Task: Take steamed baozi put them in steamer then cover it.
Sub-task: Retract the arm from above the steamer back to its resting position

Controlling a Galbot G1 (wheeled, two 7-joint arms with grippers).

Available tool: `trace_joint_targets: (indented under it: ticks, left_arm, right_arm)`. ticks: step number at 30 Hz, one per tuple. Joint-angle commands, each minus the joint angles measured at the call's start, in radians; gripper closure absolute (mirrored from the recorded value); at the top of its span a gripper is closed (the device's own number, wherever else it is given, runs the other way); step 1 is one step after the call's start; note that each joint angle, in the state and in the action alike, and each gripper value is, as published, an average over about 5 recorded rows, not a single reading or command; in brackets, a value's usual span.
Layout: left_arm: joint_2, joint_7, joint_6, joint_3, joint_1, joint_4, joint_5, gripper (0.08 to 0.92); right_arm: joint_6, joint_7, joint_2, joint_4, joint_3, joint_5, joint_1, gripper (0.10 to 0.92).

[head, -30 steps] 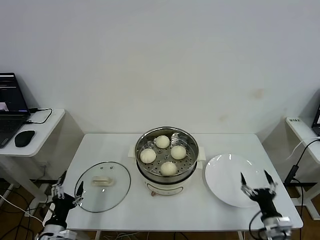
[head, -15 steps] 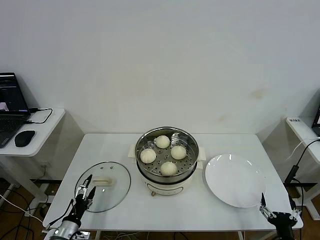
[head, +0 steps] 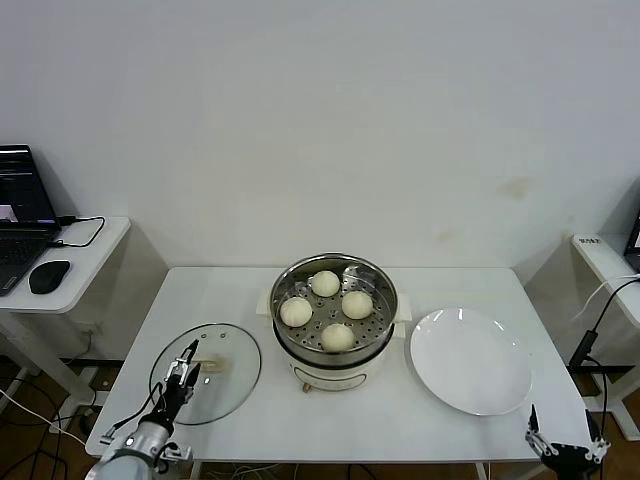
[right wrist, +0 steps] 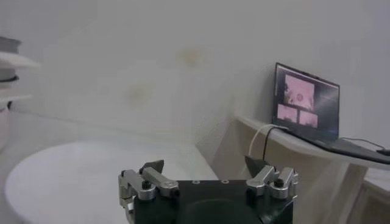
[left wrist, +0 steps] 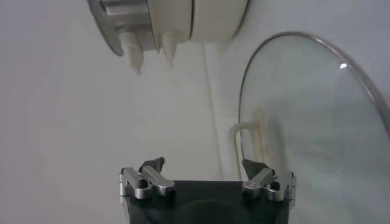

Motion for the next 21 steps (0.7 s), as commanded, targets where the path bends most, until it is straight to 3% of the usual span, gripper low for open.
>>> trace_joint_targets:
  ticks: [1,15,21]
  left_arm:
    - [0.004,-0.004,-0.001,0.029,-0.107,0.101,0.012,0.177]
    - [-0.007,-0.008,-0.003,0.043,-0.163,0.172,-0.077,0.178]
    - [-0.009,0.003,-0.002,0.052,-0.161,0.201,-0.139,0.303]
  right_arm:
    - [0.006,0.004,0.015,-0.005,0.010,-0.019,-0.011,0.203]
    - [0.018,0.003,0.022,-0.023,0.005,-0.049,-0.008,0.203]
    - [0.022,0.002,0.023,-0.027,0.003,-0.057,-0.007,0.203]
